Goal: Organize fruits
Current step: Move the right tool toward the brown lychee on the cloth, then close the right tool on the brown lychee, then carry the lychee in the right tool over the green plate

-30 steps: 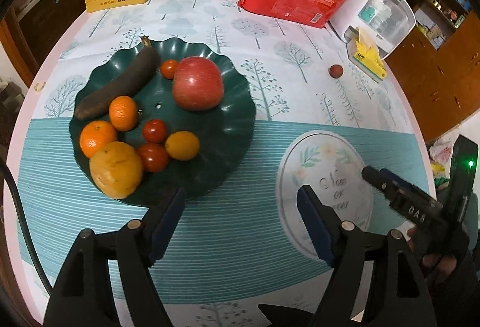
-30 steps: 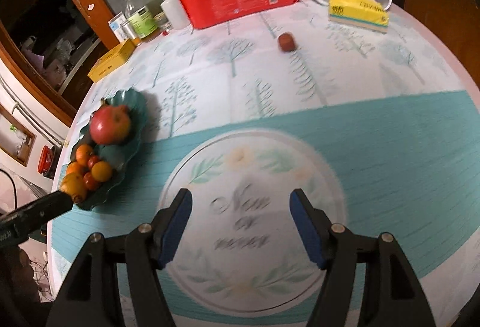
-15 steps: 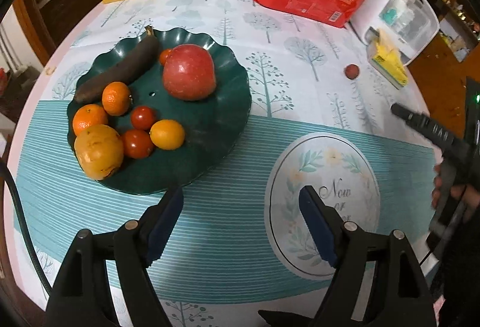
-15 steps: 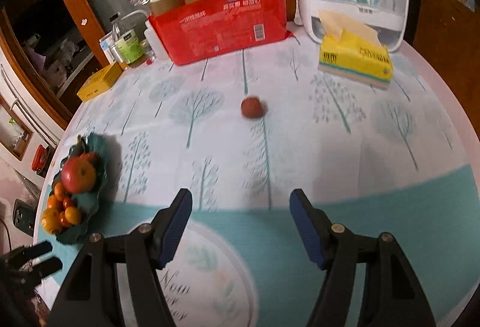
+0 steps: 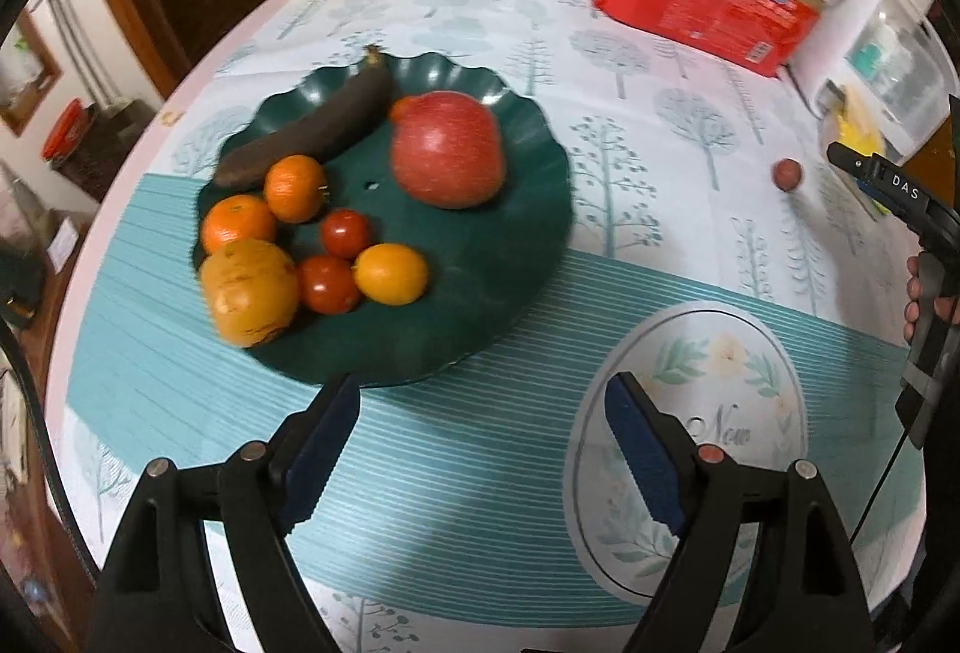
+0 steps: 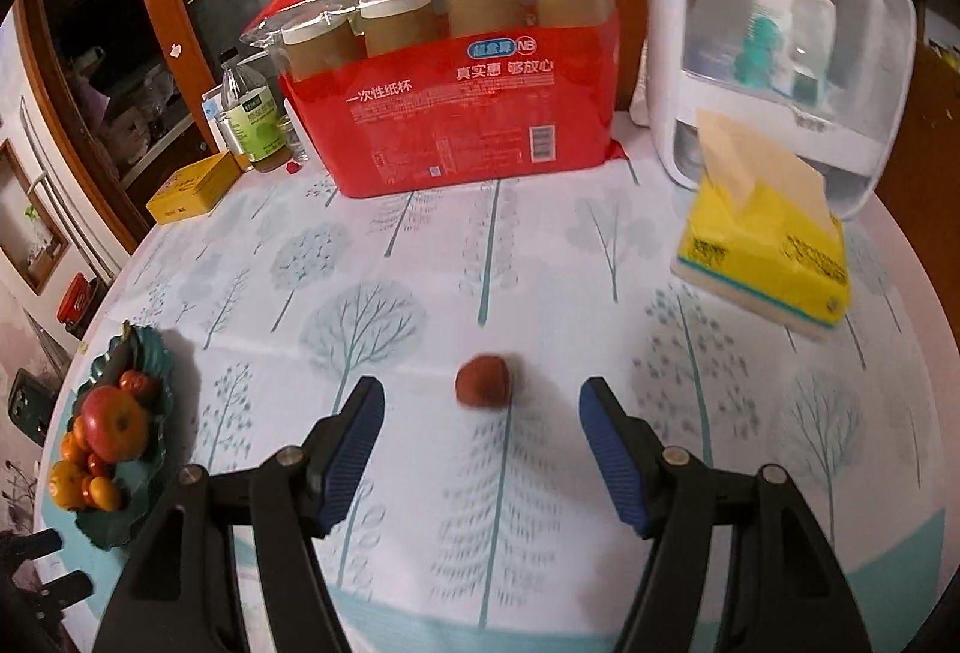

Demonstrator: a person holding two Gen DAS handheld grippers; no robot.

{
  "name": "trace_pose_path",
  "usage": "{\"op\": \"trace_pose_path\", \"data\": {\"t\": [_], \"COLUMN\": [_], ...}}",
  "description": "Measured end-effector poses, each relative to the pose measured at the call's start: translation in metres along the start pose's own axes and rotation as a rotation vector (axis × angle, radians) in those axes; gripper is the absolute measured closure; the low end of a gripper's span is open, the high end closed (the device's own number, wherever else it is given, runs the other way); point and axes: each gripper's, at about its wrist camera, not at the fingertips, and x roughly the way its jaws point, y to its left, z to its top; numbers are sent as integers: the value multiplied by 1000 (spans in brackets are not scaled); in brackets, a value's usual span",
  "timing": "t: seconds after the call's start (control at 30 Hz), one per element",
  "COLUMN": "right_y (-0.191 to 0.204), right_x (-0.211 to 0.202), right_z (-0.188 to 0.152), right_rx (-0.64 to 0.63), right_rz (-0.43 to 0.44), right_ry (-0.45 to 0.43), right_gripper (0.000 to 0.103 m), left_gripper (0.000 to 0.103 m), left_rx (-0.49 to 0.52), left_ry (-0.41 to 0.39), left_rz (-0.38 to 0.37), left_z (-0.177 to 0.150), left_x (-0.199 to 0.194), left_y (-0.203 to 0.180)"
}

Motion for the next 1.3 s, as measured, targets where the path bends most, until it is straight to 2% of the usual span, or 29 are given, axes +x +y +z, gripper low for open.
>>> {"op": "trace_pose_path", "data": {"t": [0.13,0.33,0.5,0.67,0.83,1.1,1.3], "right_y": [-2,-1,3,5,0,0,9], "right_x": [21,48,61,67,68,58,36], "right_z": [-2,-11,-12,-16,-17,-13,-14], "right_rx": [-4,-13,-39,-59,-51,-38,-6], "right_rz": [5,-10,-8,-9,9,17,30], "right_ry": [8,33,42,37,33,23,1], "right_gripper": [35,36,50,65,74,75,75], "left_gripper": [20,20,20,20,20,20,20], "left_rx": [-38,-106,-166,-179,-174,-154,-143], "left_ry": [16,-3,-46,-63,-71,-87,-112], "left_rz": [32,99,184,233,243,242,221], "left_z": [-1,5,7,7,5,1,-1], "left_x": [0,-8,-17,-22,-26,-37,-47], "left_y": [7,19,29,31,31,33,40]}}
